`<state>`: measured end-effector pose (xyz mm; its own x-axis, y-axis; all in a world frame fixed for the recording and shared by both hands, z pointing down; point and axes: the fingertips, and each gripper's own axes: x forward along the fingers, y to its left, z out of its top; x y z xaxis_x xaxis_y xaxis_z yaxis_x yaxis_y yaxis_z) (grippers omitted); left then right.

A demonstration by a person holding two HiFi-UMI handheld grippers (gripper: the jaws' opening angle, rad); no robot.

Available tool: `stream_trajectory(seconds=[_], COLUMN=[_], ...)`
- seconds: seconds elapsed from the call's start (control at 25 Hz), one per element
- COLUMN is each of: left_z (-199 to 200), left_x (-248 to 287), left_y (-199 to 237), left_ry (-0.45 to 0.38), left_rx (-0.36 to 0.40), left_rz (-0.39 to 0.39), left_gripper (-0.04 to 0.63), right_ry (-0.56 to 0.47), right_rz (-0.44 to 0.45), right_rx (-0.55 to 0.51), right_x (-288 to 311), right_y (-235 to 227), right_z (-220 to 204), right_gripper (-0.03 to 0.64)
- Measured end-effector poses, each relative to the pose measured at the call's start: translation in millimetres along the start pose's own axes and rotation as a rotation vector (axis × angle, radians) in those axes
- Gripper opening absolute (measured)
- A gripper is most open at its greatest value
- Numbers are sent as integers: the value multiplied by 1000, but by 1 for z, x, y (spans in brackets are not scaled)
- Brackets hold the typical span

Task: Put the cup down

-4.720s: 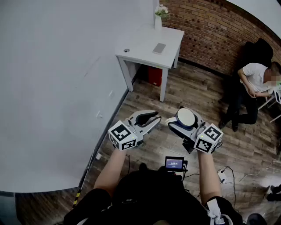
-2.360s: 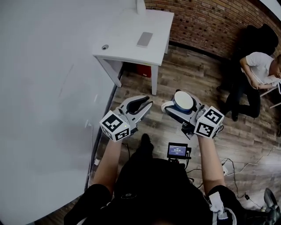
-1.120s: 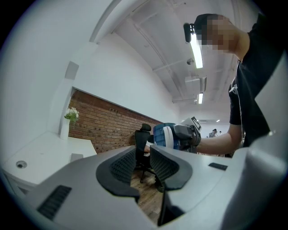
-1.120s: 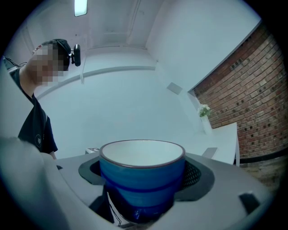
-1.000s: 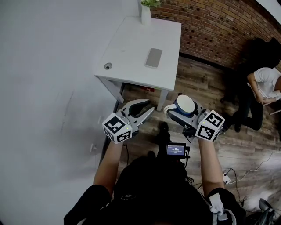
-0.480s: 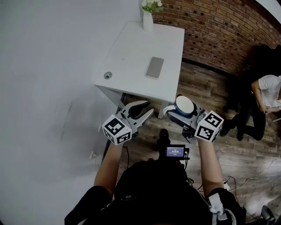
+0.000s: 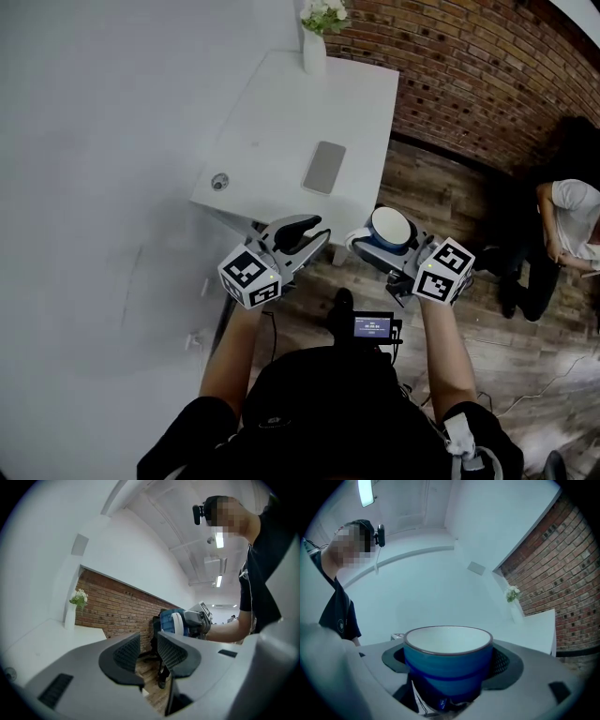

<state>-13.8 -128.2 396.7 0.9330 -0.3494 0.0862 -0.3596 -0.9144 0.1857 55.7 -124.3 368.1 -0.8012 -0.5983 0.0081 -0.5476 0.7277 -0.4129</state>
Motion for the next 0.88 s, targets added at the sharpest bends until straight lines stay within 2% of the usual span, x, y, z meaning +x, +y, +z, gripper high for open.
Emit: stream_trajectory(seconds=[0.48, 0.72, 0.88], left_z=[12, 17, 21], left_x=[50, 60, 60], left_y=[64, 72, 78], left_ry=[2, 12, -10], left_rx=[-8, -16, -46], left_rz=[64, 84, 87], left_gripper=[109, 109, 109], right_ry=[27, 42, 44], right_rz=[77, 106, 118], right_rx=[23, 37, 42], right_x=[32, 38, 44], right_y=[-71, -83, -87], right_z=[22, 28, 30], right_gripper=[422, 422, 422])
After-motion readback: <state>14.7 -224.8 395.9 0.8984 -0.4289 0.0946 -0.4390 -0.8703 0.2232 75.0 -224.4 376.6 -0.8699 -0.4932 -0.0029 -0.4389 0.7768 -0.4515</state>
